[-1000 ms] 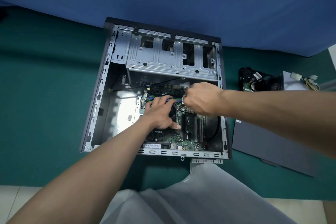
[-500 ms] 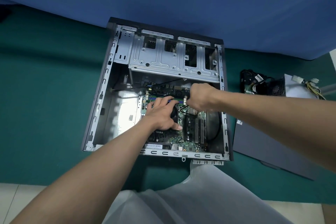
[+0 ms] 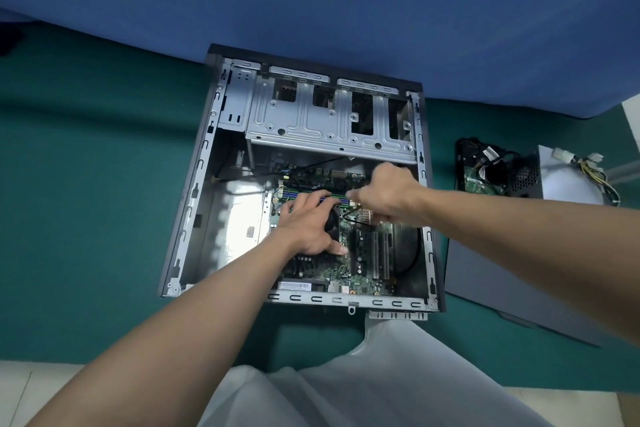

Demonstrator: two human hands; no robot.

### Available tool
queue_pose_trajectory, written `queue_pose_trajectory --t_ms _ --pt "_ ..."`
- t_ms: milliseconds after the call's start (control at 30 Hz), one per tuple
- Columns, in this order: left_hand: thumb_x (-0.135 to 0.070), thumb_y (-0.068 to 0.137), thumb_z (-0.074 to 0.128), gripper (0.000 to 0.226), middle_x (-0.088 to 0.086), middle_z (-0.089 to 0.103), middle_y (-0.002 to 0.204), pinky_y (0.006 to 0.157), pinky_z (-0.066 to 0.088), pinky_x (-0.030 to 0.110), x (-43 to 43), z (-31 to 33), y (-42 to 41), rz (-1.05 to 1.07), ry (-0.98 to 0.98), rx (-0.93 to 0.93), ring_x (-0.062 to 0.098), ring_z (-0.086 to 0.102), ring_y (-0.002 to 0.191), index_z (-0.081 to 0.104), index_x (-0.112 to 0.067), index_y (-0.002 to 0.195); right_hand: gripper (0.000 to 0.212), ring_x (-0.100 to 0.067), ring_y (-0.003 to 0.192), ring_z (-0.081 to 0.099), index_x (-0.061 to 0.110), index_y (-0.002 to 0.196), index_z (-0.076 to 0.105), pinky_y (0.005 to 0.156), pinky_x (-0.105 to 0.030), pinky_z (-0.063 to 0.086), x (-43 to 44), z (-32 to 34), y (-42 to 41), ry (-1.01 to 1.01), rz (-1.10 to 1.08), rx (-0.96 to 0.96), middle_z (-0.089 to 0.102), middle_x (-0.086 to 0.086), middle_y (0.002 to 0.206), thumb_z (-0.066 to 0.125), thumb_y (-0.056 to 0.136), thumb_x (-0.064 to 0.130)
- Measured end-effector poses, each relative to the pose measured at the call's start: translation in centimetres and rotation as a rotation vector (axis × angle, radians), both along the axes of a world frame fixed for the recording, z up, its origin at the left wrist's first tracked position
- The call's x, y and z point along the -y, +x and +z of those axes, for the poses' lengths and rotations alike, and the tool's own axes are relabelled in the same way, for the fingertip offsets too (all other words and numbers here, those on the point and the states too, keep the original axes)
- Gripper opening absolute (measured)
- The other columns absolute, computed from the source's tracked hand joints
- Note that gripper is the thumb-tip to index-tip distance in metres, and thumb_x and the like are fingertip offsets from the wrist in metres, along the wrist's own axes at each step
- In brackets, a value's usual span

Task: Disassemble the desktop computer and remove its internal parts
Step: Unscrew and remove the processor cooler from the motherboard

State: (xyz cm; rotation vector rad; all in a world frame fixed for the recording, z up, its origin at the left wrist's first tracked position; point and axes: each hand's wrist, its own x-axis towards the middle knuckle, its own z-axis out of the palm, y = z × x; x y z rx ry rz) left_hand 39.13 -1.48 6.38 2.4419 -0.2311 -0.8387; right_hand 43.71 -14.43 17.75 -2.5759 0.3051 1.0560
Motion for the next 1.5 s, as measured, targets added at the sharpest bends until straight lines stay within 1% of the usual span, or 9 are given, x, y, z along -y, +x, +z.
queue_pose_trajectory --t_ms 133,267,467,633,767,900,1233,1333,1500 --pt "-0.059 0.071 0.075 0.100 -0.009 0.010 0.158 0.114 0.007 0.043 0.0 -0.2 0.0 0.006 -0.004 0.010 0.017 0.008 0.142 0.019 -0.036 0.151 0.019 -0.009 0.045 0.036 0.002 0.103 0.056 0.038 -0.021 0.028 -0.1 -0.1 0.2 -0.019 -0.202 -0.296 0.054 -0.006 0.071 0.042 0.100 0.014" --pt "-0.059 0.071 0.075 0.101 -0.010 0.010 0.158 0.114 0.006 0.043 0.2 -0.2 0.0 0.009 0.008 0.012 0.017 0.008 0.142 0.018 -0.035 0.151 0.017 -0.023 0.068 0.051 0.011 0.077 0.047 0.060 -0.031 0.041 -0.6 0.2 0.1 -0.261 0.576 0.030 0.049 -0.007 0.078 0.049 0.093 0.018" --pt "-0.060 0.072 0.074 0.102 -0.011 0.008 0.159 0.114 0.007 0.045 0.2 -0.3 0.0 0.001 0.028 0.012 0.018 0.008 0.142 0.016 -0.032 0.152 0.039 -0.020 0.053 0.040 0.015 0.064 0.026 0.050 -0.031 0.035 -0.6 1.0 -0.1 -0.501 1.630 0.393 0.033 0.001 0.056 0.037 0.100 0.022" --pt "-0.060 0.071 0.074 0.101 -0.011 0.010 0.158 0.113 0.008 0.043 0.0 -0.3 0.0 0.005 0.009 0.020 0.017 0.009 0.141 0.018 -0.034 0.151 0.033 -0.022 0.058 0.049 0.007 0.070 0.047 0.049 -0.026 0.038 -1.5 0.6 0.7 -0.180 0.772 0.126 0.045 -0.003 0.064 0.062 0.089 0.029" --pt "-0.060 0.070 0.075 0.101 -0.011 0.011 0.158 0.113 0.008 0.043 0.0 -0.4 0.0 0.011 -0.004 0.020 0.017 0.010 0.141 0.019 -0.035 0.150 0.021 -0.010 0.041 0.030 0.001 0.100 0.053 0.034 -0.019 0.026 -1.0 0.4 1.2 -0.004 -0.192 -0.256 0.054 -0.006 0.071 0.039 0.100 0.017" --pt "-0.060 0.070 0.075 0.101 -0.011 0.011 0.158 0.113 0.008 0.042 0.1 -0.5 0.0 0.009 -0.003 0.018 0.017 0.010 0.141 0.019 -0.036 0.151 0.017 -0.014 0.048 0.040 0.004 0.102 0.051 0.041 -0.026 0.033 -1.6 0.4 0.9 -0.104 -0.003 -0.189 0.058 -0.009 0.083 0.040 0.101 0.016" --pt "-0.063 0.072 0.071 0.096 -0.005 0.025 0.145 0.111 0.013 0.043 0.2 -0.3 -0.2 0.015 0.051 0.029 0.016 0.017 0.131 0.024 -0.027 0.148 0.028 -0.022 0.055 0.046 0.014 0.077 0.048 0.043 -0.030 0.031 -3.8 0.7 0.7 -0.452 1.587 0.377 0.034 -0.002 0.056 0.039 0.101 0.023" --pt "-0.062 0.071 0.072 0.099 -0.006 0.020 0.150 0.112 0.012 0.043 0.2 -0.4 -0.1 0.008 0.028 0.034 0.017 0.015 0.135 0.020 -0.030 0.150 0.031 -0.028 0.061 0.051 0.011 0.062 0.041 0.050 -0.029 0.037 -3.7 0.4 0.7 -0.257 1.236 0.308 0.036 -0.003 0.057 0.053 0.090 0.010" --pt "-0.059 0.070 0.075 0.102 -0.011 0.012 0.158 0.115 0.006 0.044 0.0 -0.6 0.0 0.017 -0.016 0.035 0.016 0.009 0.142 0.018 -0.035 0.151 0.021 -0.012 0.044 0.037 0.004 0.081 0.052 0.032 -0.016 0.029 -2.2 0.3 1.6 -0.054 -0.002 -0.120 0.056 -0.008 0.070 0.046 0.098 0.014"
